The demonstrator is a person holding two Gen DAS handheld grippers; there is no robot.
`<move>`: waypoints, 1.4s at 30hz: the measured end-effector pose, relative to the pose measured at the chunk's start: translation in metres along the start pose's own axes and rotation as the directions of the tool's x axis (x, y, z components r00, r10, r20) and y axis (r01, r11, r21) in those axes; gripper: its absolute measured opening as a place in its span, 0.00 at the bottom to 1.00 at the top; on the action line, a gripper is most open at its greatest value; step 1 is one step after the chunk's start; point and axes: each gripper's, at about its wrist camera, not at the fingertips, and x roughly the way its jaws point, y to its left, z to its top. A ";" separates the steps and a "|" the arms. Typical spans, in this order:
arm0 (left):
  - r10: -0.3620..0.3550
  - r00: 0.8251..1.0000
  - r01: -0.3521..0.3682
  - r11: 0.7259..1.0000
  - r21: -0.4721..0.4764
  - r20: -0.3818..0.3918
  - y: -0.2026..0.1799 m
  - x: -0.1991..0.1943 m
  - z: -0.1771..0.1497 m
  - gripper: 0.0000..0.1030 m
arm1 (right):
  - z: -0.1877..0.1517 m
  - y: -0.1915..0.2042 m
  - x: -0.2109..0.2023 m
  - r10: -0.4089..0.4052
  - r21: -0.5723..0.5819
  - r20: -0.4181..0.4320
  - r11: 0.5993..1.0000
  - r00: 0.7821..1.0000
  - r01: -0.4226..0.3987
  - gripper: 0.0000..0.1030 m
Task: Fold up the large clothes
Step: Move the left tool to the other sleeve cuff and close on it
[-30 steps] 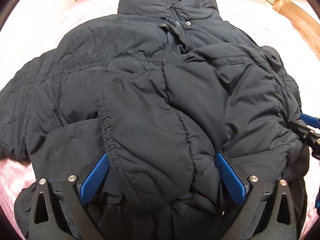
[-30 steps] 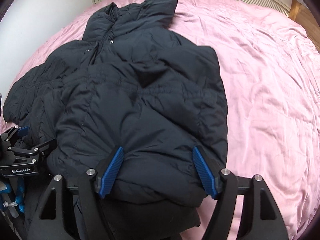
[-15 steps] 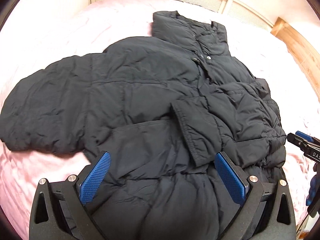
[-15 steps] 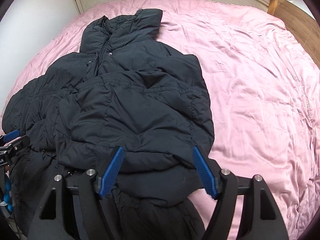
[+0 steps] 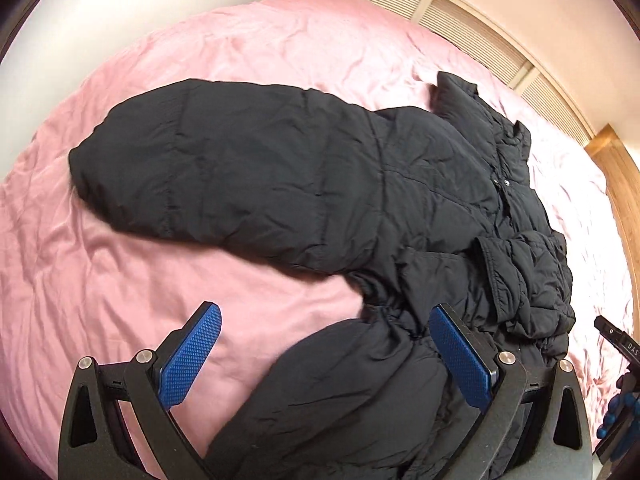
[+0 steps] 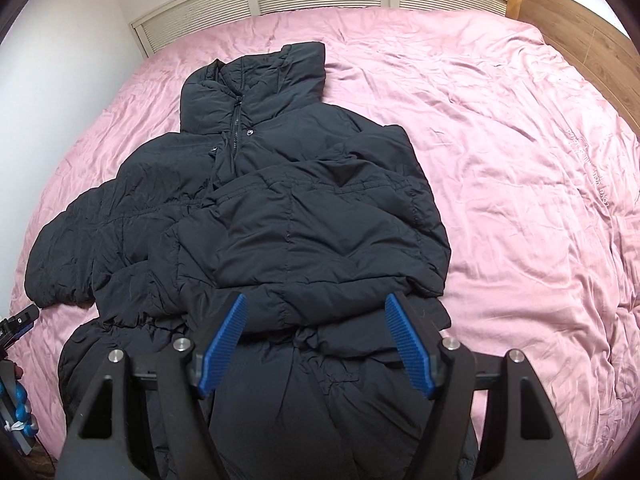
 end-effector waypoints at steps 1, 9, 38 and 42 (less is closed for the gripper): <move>0.004 1.000 -0.004 1.000 -0.022 0.003 0.010 -0.001 0.001 0.99 | 0.000 0.003 0.000 -0.003 -0.002 -0.001 1.000 1.000 0.003 0.69; 0.009 0.999 0.002 0.974 -0.226 0.049 0.108 -0.010 0.021 0.99 | -0.002 0.019 -0.002 -0.021 0.010 -0.003 1.000 1.000 0.021 0.69; -0.209 0.969 0.245 0.750 -0.615 0.131 0.249 0.066 0.072 0.85 | -0.021 0.007 -0.012 -0.132 0.072 -0.025 0.988 0.991 0.133 0.69; -0.232 0.963 0.268 0.741 -0.616 0.140 0.247 0.066 0.074 0.74 | -0.023 0.005 -0.010 -0.124 0.082 -0.032 0.989 0.992 0.127 0.69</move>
